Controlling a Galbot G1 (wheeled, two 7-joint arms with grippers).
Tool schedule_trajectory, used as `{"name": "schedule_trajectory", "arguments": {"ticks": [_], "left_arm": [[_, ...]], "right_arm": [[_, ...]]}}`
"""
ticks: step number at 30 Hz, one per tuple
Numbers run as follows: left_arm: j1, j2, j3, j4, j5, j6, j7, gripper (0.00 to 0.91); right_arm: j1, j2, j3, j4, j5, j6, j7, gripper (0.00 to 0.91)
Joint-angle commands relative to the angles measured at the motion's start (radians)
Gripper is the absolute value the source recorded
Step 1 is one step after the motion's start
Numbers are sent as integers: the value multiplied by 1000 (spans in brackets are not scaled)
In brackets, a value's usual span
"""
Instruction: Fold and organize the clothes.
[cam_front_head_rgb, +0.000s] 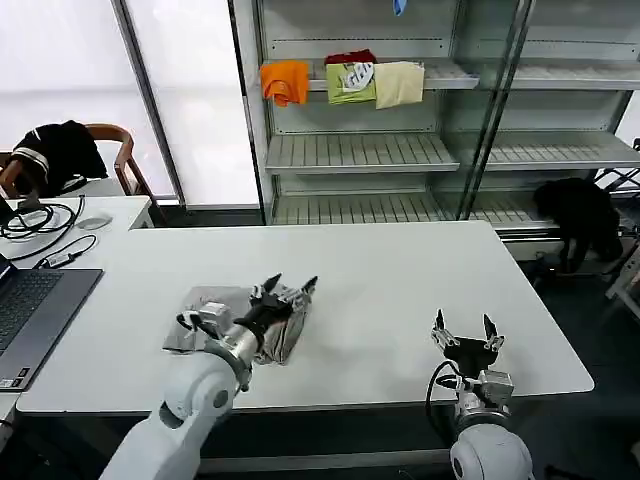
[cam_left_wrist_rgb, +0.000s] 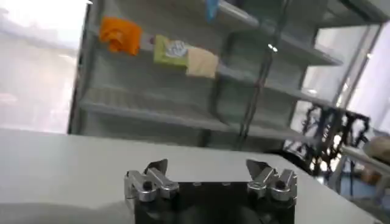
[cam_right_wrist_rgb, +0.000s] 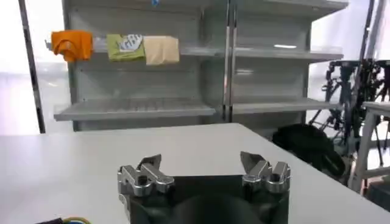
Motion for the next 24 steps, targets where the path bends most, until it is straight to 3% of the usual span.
{"name": "schedule_trajectory", "arguments": {"ticks": [1,11,24], "left_arm": [[63,143,-249,-3,-82,8,-104,907],[185,131,-320,104,21,-1,-9,907],[174,114,-294,225,75,-28,65,907]], "right_arm": [[45,-25,-30,-13,13,-1,-1,907],[56,-26,-47,-37,19,4,-3,907],[51,-18,-46,-48,18,9,-7,907]]}}
